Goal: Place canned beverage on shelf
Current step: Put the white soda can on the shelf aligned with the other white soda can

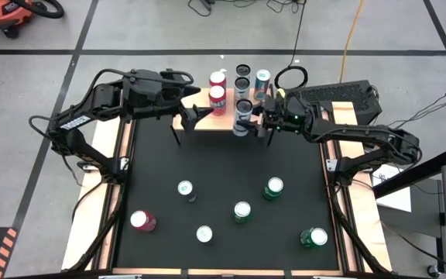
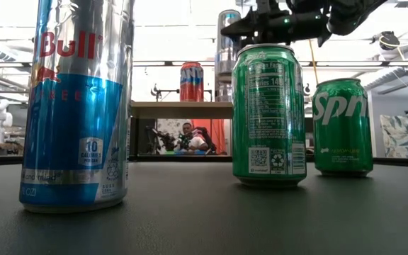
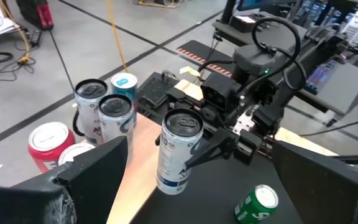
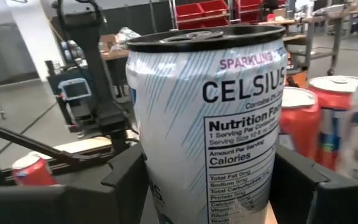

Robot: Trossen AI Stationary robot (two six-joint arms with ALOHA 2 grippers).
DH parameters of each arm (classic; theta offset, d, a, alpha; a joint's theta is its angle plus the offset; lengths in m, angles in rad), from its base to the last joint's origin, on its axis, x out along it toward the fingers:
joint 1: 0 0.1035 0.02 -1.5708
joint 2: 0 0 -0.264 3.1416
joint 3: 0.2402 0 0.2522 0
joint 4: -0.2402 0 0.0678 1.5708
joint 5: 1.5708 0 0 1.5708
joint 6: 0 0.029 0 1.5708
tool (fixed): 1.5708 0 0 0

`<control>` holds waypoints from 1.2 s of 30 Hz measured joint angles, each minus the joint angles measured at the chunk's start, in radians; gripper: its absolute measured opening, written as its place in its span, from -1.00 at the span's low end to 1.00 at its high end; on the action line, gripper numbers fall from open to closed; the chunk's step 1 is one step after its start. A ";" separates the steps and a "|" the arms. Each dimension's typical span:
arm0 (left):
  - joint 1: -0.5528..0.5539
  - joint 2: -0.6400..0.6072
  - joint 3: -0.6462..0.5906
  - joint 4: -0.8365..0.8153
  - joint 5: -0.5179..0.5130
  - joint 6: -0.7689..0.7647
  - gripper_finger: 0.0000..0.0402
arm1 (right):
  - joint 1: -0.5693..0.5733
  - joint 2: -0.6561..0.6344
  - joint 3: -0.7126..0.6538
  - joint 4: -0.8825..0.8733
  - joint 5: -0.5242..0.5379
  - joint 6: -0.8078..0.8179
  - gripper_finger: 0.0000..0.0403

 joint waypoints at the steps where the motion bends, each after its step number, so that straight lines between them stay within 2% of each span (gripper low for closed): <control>1: 0.001 0.000 0.000 0.000 -0.005 0.000 0.98 | -0.007 0.001 0.000 0.000 0.000 -0.007 0.17; 11: 0.008 0.013 -0.001 0.010 -0.030 0.019 0.98 | -0.046 0.001 0.000 -0.022 -0.026 -0.081 0.17; 19: 0.008 0.041 0.000 0.028 -0.030 0.019 0.98 | -0.077 0.049 0.001 -0.002 -0.101 -0.089 0.17; 36: 0.008 0.043 0.000 0.041 -0.029 -0.007 0.98 | -0.080 0.100 0.003 0.042 -0.099 -0.088 0.17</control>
